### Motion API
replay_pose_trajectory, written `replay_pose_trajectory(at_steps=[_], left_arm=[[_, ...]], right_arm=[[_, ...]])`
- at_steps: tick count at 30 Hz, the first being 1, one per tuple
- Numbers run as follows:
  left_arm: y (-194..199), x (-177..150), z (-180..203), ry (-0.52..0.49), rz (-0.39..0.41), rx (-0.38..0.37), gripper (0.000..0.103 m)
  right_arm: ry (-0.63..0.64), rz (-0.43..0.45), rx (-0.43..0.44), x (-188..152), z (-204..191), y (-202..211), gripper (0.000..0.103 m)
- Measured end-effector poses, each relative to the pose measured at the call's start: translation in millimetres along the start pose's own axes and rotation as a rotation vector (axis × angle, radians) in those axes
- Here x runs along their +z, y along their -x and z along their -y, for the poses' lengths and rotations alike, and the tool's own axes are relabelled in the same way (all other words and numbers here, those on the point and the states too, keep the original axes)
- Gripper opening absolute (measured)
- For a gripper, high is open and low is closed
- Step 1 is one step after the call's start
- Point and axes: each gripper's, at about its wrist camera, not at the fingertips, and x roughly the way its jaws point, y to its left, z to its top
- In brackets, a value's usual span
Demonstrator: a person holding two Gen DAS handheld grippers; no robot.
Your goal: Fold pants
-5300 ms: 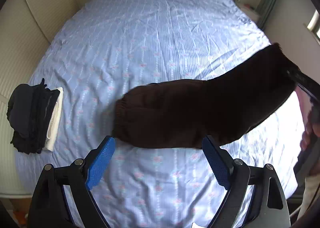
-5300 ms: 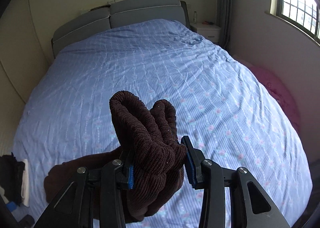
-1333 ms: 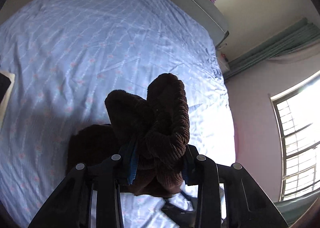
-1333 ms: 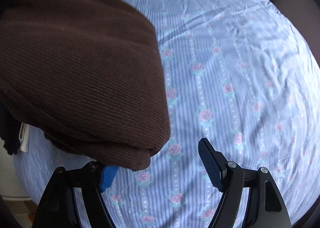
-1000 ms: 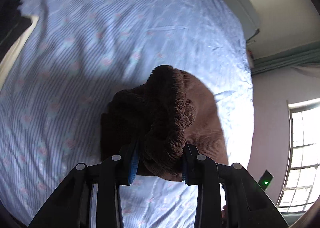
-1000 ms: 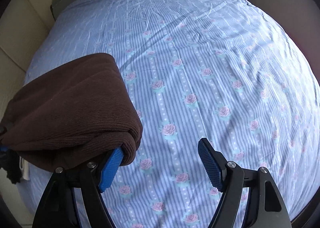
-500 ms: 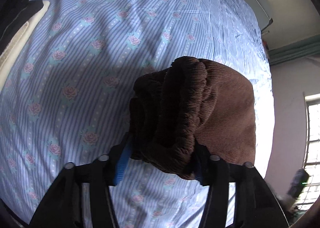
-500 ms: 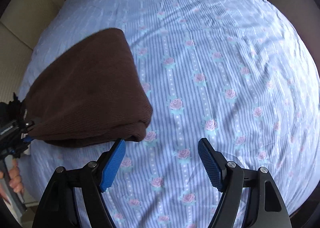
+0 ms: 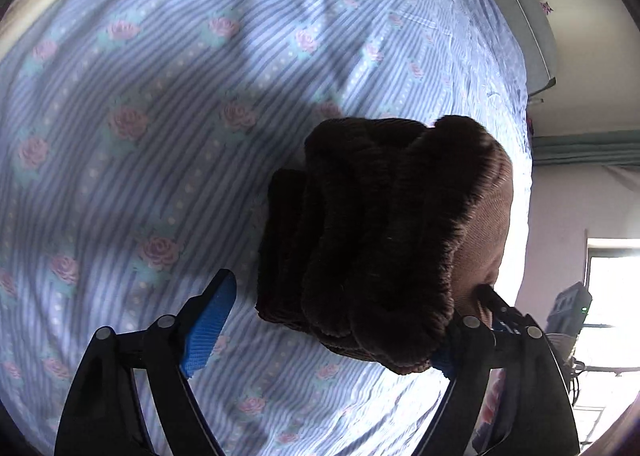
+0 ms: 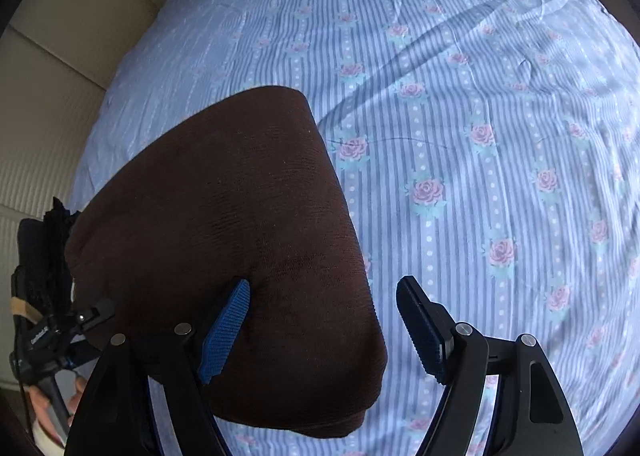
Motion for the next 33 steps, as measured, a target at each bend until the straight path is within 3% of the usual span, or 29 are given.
replay_pose_trajectory(at_steps=[6, 13, 16, 17, 20, 21, 26, 33], left_arm=[[-19.6, -2.3, -4.8, 0.020, -0.005, -0.037, 0.090], [-34.9, -2.6, -11.6, 0.130, 0.025, -0.108, 0.089], [-35.7, -1.4, -9.6, 0.162, 0.027, -0.140, 0.074], [-33.4, -0.1, -8.4, 0.167, 0.028, -0.136, 0.071], [-29.3, 0.8, 3.3, 0.127, 0.029, -0.108, 0.062], [-25.1, 0.7, 7.2, 0.112, 0.030, -0.100, 0.059], [5.3, -4.5, 38.6, -0.006, 0.068, -0.061, 0.054], [94.2, -51.7, 73.5, -0.142, 0.152, -0.117, 0.054]], right_arm=[[-0.002, -0.033, 0.010, -4.8, 13.4, -27.5, 0.079], [-0.064, -0.030, 0.046, -7.2, 20.8, -45.7, 0.083], [-0.128, -0.024, 0.058, -10.9, 25.0, -48.4, 0.083], [-0.140, -0.027, 0.057, -11.3, 24.4, -48.3, 0.082], [-0.172, -0.044, 0.131, -7.9, 25.6, -45.0, 0.055], [-0.180, -0.046, 0.130, -9.0, 24.1, -42.3, 0.053], [-0.100, 0.017, 0.109, -18.4, 4.0, -5.6, 0.044], [-0.014, 0.158, 0.115, -64.7, -30.4, 92.1, 0.042]])
